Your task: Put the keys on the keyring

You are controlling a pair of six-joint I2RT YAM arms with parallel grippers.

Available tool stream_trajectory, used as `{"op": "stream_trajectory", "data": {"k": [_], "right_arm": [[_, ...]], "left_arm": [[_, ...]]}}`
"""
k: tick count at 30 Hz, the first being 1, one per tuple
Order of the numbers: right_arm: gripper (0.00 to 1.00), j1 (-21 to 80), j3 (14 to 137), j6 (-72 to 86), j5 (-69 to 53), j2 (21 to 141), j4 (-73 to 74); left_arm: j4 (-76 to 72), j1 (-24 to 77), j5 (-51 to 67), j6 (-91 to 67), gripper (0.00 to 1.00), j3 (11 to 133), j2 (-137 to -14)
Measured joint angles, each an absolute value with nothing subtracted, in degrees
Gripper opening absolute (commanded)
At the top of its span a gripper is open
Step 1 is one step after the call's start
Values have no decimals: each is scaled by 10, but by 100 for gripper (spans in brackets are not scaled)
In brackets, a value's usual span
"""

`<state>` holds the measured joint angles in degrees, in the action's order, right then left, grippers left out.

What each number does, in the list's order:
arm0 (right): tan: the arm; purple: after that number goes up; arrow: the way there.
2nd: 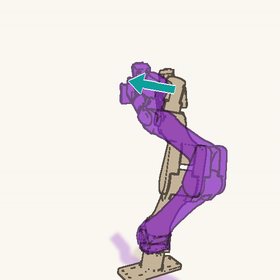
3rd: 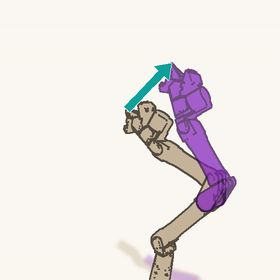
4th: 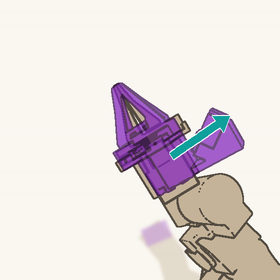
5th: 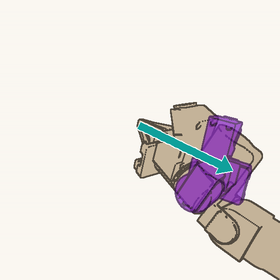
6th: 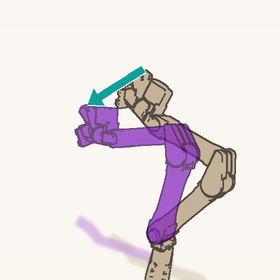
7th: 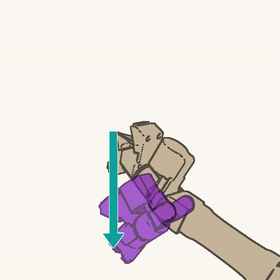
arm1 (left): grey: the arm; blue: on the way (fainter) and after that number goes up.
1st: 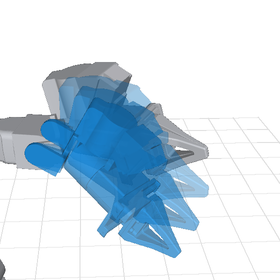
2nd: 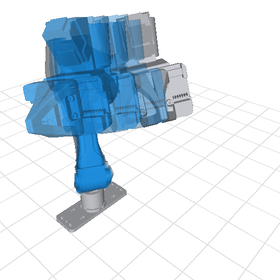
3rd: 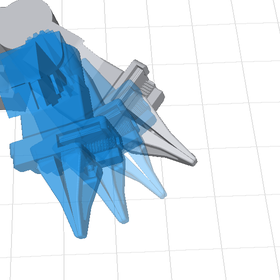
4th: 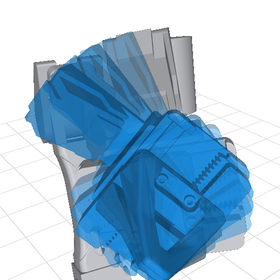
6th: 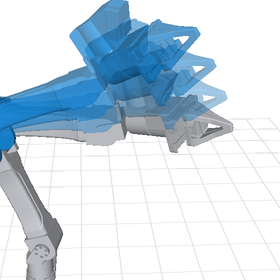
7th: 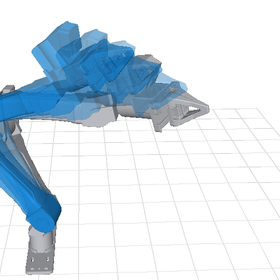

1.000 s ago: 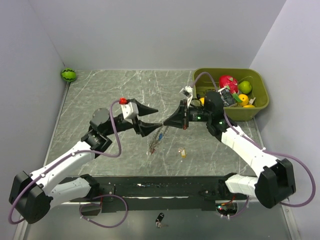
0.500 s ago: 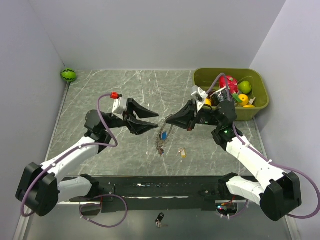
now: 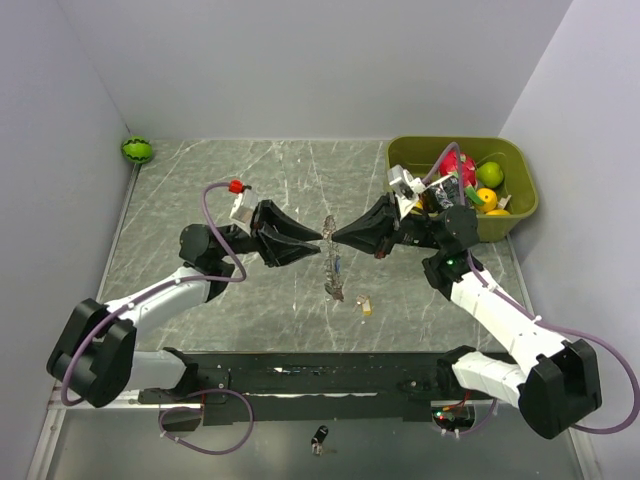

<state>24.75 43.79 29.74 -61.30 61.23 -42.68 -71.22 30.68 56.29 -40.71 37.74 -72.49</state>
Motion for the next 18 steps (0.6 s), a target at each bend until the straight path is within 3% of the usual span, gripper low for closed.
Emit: {"op": "stream_trajectory", "data": {"k": [18], "right_arm": [[0,248,438,312,-620,629,-435]], "left_arm": [[-735,307,559,-435,30,387,-749]]}}
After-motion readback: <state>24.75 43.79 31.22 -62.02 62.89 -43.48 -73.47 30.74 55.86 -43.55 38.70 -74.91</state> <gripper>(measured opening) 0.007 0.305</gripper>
